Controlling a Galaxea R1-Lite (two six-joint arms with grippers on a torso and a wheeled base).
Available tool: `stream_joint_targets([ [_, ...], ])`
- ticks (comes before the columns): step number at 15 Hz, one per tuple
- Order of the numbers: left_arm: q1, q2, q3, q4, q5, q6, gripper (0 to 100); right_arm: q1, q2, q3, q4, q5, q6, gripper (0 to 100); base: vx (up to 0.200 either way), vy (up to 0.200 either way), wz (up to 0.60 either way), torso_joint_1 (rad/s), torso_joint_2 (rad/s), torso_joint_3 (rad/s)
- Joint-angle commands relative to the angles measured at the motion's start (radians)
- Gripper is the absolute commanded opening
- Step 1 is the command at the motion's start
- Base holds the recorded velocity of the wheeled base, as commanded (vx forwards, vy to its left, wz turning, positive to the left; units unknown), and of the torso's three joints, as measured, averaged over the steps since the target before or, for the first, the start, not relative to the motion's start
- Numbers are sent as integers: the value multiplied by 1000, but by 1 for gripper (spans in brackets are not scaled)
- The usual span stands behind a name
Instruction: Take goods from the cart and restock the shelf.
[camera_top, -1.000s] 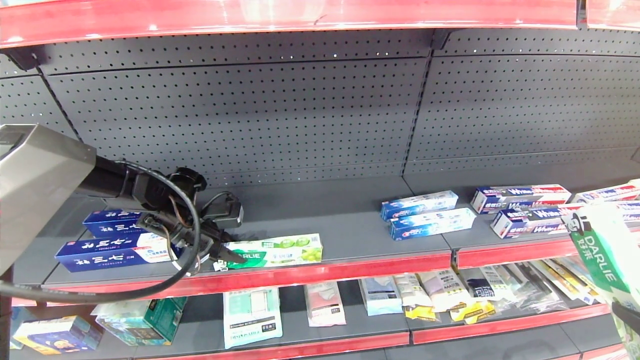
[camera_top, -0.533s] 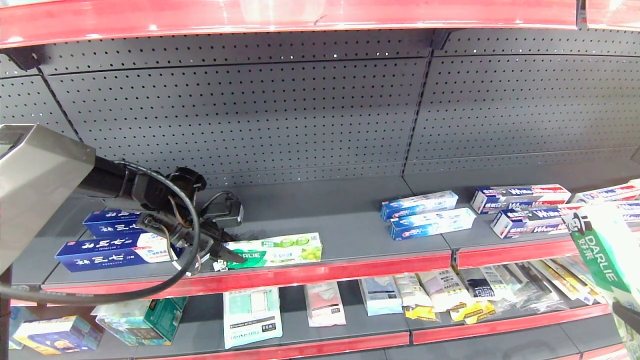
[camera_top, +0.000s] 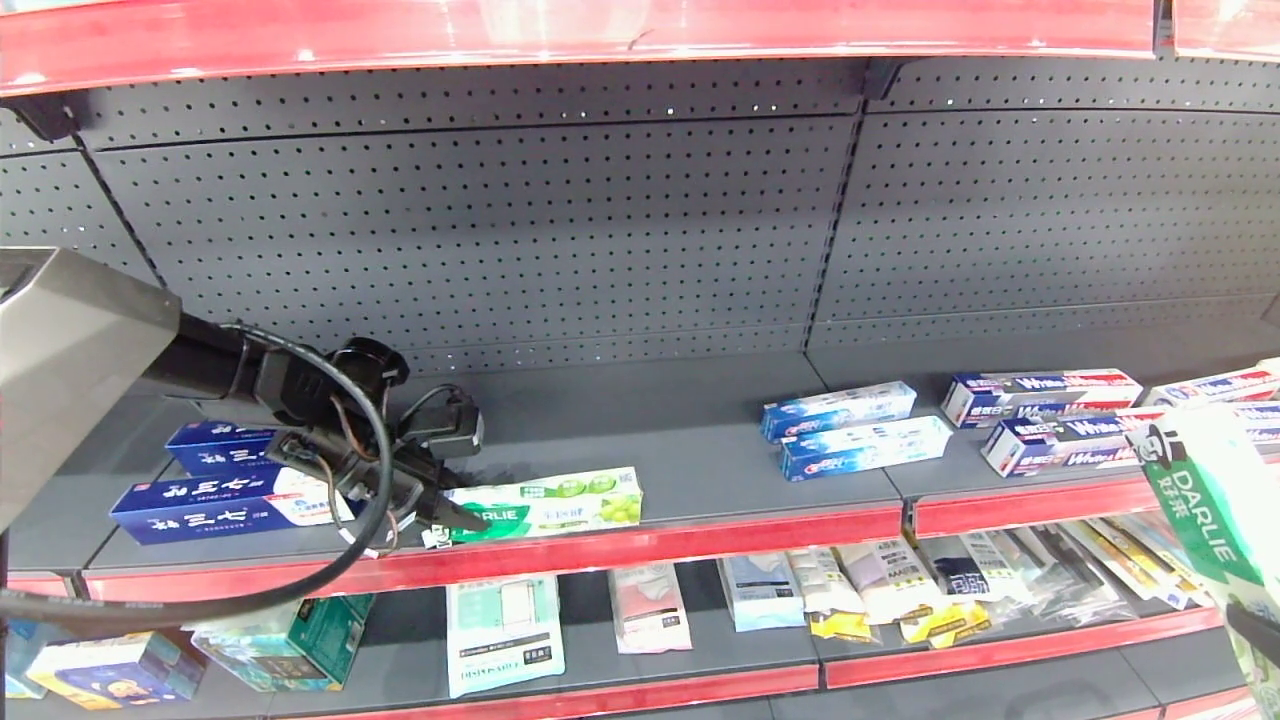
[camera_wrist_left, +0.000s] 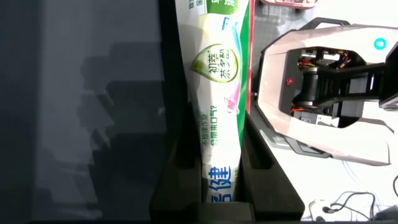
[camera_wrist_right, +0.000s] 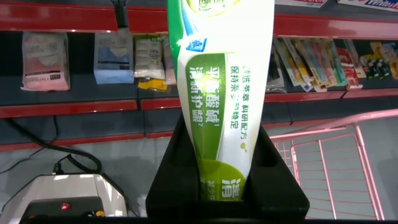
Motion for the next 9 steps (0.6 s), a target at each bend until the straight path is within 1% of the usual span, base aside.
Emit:
stream_joint_targets([
  [1,-1,3,1,0,0,0,0,0,1,0,0,-1,0,0,0,0,0,0,0,0],
  [2,-1,4,0,-1,0,-2,0,0,1,0,0,-1,0,0,0,0,0,0,0,0],
  [4,-1,11,1,-49,1,-2,0,0,1,2,0,-1,0,0,0,0,0,0,0,0],
  [5,-1,11,4,-50,3,-9,0,0,3,0,0,-1,0,0,0,0,0,0,0,0],
  [9,-2,9,15,-52,3,-23,0,0,4,2,1,0,0,0,0,0,0,0,0,0],
])
